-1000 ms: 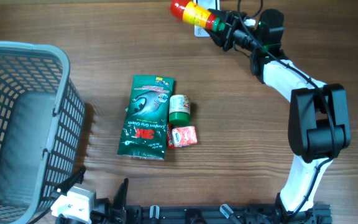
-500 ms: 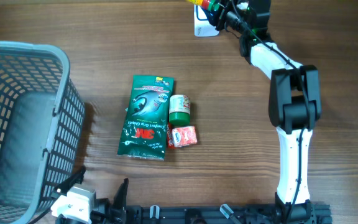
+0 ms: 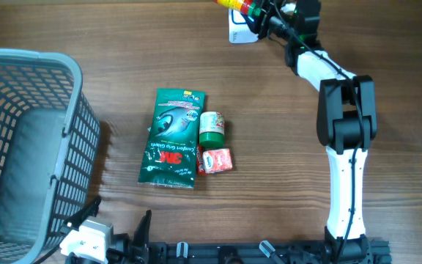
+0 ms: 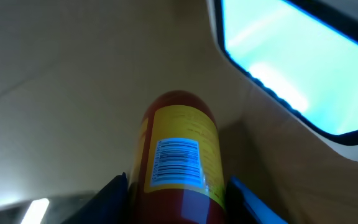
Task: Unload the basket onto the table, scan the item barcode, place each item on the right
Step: 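Carry bottle to the white scanner and hold barcode over it, then carry sauce bottle to the right table edge and release it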
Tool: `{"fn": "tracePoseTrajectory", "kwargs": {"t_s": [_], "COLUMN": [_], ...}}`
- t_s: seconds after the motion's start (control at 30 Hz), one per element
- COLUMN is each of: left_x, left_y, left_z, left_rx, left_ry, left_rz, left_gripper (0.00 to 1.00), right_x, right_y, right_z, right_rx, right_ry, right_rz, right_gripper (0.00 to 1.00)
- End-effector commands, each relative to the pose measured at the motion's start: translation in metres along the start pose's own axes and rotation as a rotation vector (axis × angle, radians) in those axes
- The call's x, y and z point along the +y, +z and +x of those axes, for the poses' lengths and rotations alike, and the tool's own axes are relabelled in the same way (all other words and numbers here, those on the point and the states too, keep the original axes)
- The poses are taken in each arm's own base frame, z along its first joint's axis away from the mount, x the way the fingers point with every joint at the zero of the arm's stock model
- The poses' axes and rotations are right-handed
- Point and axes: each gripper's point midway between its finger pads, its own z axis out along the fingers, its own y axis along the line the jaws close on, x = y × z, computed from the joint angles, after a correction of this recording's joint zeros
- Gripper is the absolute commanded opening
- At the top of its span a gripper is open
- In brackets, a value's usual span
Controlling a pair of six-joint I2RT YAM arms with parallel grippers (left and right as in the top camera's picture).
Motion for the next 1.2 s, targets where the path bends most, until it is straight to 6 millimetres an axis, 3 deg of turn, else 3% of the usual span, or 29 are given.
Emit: {"fn": "tracePoseTrajectory", "kwargs": {"t_s": [0.0,0.17,0.3,0.5,0.63,0.77,0.97,1.07,1.17], "left_x": [-0.003,-0.003,-0.003,-0.003,-0.003,-0.003,-0.003,-0.003,-0.003], "left_y": [-0.001,-0.001,0.0,0.0,0.0,0.0,0.0,0.0,0.0], "left_z": [0.0,0.0,0.0,0.0,0.0,0.0,0.0,0.0,0.0], "left_rx": [-0.006,-0.006,-0.006,-0.006,-0.006,-0.006,-0.006,-0.006,-0.006], "left_ry": [0.018,0.018,0.018,0.018,0.018,0.018,0.018,0.018,0.018], "left_rz": [0.019,0.019,0.019,0.019,0.02,0.02,0.019,0.019,0.019], "left_gripper": [1.0,1.0,1.0,1.0,1.0,1.0,1.0,1.0,1.0], "right_x": [0.035,0.085,0.109,0.12,0.119,0.095,0.058,0.059,0.071], "right_y": [-0.009,-0.023,-0.034,-0.044,-0.073,-0.13,-0.233,-0.291,-0.352], "right_z": [0.034,0.079,0.108,0.152,0.17,0.154,0.102,0.07,0.042], "right_rx": [0.22,0.37,0.415,0.383,0.228,-0.034,-0.408,-0.623,-0.858], "right_ry": [-0.241,-0.416,-0.509,-0.645,-0.743,-0.739,-0.625,-0.559,-0.485], "right_rz": [-0.011,-0.044,-0.033,0.073,0.262,0.602,1.069,1.232,1.335], "right_gripper": [0.15,0.14,0.13,0.1,0.08,0.08,0.1,0.14,0.14]}}
